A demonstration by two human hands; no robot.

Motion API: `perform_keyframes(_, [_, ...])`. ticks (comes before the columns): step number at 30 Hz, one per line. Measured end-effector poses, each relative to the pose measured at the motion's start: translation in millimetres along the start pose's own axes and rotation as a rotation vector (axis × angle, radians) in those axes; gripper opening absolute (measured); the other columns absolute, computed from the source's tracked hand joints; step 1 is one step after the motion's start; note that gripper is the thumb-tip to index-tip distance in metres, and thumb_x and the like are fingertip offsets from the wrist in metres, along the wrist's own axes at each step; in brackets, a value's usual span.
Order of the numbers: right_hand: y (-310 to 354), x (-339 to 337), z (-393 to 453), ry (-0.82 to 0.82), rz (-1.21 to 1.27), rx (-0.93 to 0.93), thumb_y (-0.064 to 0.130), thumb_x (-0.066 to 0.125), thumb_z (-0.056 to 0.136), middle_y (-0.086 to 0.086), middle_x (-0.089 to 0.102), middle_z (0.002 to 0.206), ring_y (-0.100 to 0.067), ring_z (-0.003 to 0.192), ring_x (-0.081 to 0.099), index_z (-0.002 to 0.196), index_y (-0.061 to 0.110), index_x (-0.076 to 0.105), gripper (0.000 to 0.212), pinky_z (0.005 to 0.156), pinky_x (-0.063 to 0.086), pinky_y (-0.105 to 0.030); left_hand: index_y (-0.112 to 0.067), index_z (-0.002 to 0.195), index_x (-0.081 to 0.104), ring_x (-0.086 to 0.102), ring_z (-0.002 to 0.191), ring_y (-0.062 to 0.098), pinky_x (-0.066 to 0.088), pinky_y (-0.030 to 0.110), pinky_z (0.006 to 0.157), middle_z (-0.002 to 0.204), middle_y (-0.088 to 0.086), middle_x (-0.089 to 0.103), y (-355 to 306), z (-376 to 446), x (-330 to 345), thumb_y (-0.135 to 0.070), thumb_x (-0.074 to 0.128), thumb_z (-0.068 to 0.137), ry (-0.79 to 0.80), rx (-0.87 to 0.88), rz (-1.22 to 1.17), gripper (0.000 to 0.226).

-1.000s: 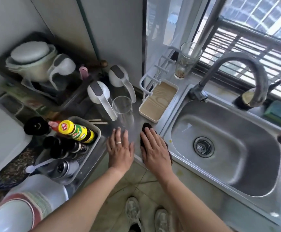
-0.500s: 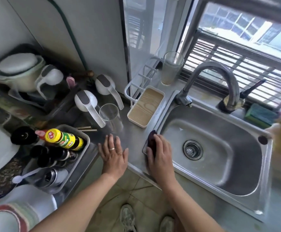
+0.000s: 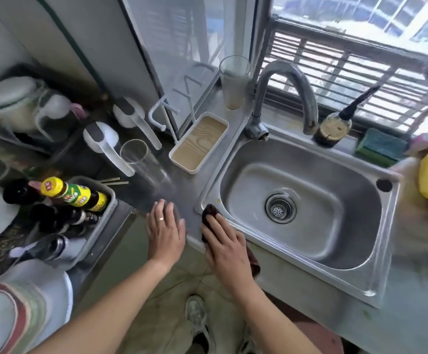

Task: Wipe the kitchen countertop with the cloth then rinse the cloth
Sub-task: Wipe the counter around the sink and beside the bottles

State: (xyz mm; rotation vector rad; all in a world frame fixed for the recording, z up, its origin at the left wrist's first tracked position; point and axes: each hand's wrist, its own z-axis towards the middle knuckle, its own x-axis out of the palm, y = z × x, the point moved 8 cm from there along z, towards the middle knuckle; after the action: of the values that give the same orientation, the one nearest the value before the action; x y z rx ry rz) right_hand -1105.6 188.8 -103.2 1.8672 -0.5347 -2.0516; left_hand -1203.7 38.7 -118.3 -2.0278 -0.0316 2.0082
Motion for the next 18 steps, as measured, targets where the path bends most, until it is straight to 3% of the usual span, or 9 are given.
perform_keyframes(4, [-36,-25,-47,-0.061,0.022,0.031,0.025,0.071,0.089,0.012,0.049,0.153,-0.018,0.139,0.047,0.131,0.028,0.065,0.043,0.094,0.047,-0.041,-0.011,0.125,0.054,0.048,0.13,0.035,0.042,0.053,0.106,0.138,0.013,0.05,-29,-13,-7,-0.03,0.043,0.093,-0.006,0.071,-0.013,0.039])
perform_keyframes(8, [-51,-53,-42,-0.221,0.211,0.117,0.01,0.075,0.075,0.004,0.059,0.137,-0.023,0.111,0.055,0.123,0.018,0.066,0.05,0.097,0.05,-0.043,-0.012,0.113,0.059,0.054,0.119,0.03,0.046,0.046,0.099,0.125,0.007,0.057,-40,-9,-13,-0.026,0.041,0.089,-0.025,0.081,-0.037,0.034])
perform_keyframes(11, [-46,-59,7,-0.27,0.393,0.265,0.011,0.069,0.077,-0.008,0.053,0.136,-0.023,0.122,0.049,0.137,0.009,0.053,0.062,0.112,0.039,-0.036,-0.015,0.113,0.061,0.053,0.117,0.028,0.046,0.046,0.097,0.124,0.004,0.059,-37,-7,-13,-0.027,0.042,0.086,-0.021,0.074,-0.056,0.035])
perform_keyframes(13, [-37,-44,46,-0.191,0.464,0.328,0.011,0.069,0.081,-0.011,0.046,0.146,-0.024,0.135,0.041,0.144,0.008,0.046,0.067,0.12,0.03,-0.034,-0.016,0.113,0.062,0.053,0.117,0.027,0.047,0.045,0.097,0.124,0.003,0.059,-36,-7,-14,-0.026,0.044,0.086,-0.022,0.097,-0.062,0.034])
perform_keyframes(16, [-16,-16,82,0.011,0.433,0.321,0.013,0.062,0.084,-0.005,0.043,0.152,-0.025,0.142,0.036,0.146,0.013,0.045,0.064,0.119,0.035,-0.044,-0.017,0.111,0.063,0.055,0.115,0.024,0.047,0.043,0.094,0.122,0.001,0.061,-33,-6,-19,-0.021,0.049,0.085,-0.031,0.122,-0.082,0.03])
perform_keyframes(18, [-11,-11,82,0.048,0.299,0.321,0.021,0.06,0.085,0.002,0.046,0.152,-0.021,0.143,0.036,0.144,0.019,0.049,0.061,0.112,0.04,-0.043,-0.018,0.11,0.062,0.055,0.114,0.022,0.047,0.041,0.093,0.12,0.0,0.061,-29,-5,-22,-0.014,0.059,0.081,-0.019,0.121,-0.092,0.029])
